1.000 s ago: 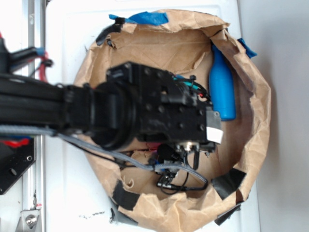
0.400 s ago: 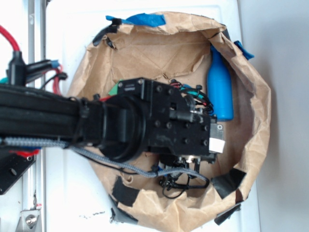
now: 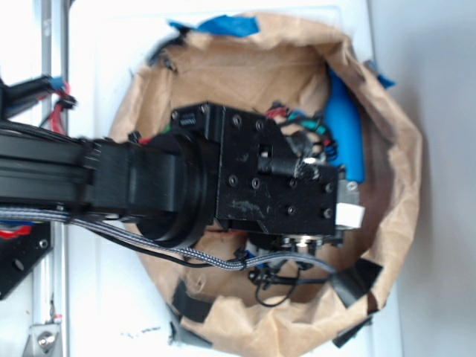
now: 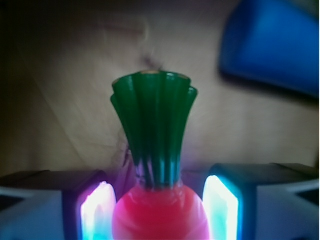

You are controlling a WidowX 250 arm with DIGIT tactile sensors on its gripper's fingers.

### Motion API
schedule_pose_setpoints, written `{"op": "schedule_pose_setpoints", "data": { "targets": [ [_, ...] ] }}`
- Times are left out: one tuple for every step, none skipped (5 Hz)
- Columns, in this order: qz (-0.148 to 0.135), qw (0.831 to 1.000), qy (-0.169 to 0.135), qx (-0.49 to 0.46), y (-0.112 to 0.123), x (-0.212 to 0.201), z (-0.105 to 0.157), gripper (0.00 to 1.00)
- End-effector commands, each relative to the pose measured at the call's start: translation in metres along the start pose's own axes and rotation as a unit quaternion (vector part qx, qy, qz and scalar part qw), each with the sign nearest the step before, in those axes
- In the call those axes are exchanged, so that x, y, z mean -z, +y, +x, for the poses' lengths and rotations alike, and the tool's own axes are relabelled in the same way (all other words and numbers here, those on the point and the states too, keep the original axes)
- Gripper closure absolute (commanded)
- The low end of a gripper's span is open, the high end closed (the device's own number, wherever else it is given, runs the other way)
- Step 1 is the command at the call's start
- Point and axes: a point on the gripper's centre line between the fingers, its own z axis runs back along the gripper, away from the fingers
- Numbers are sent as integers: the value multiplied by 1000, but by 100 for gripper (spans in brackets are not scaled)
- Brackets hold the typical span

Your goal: Grab the carrot.

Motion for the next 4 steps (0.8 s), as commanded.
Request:
{"op": "schedule_pose_setpoints", "data": {
  "targets": [
    [36, 992, -1, -121, 18, -82, -2, 100],
    [10, 994, -12, -110, 24, -102, -15, 100],
    [-8, 994, -21, -109, 26, -119, -19, 100],
    [9, 994, -26, -110, 24, -113, -15, 100]
  ]
}}
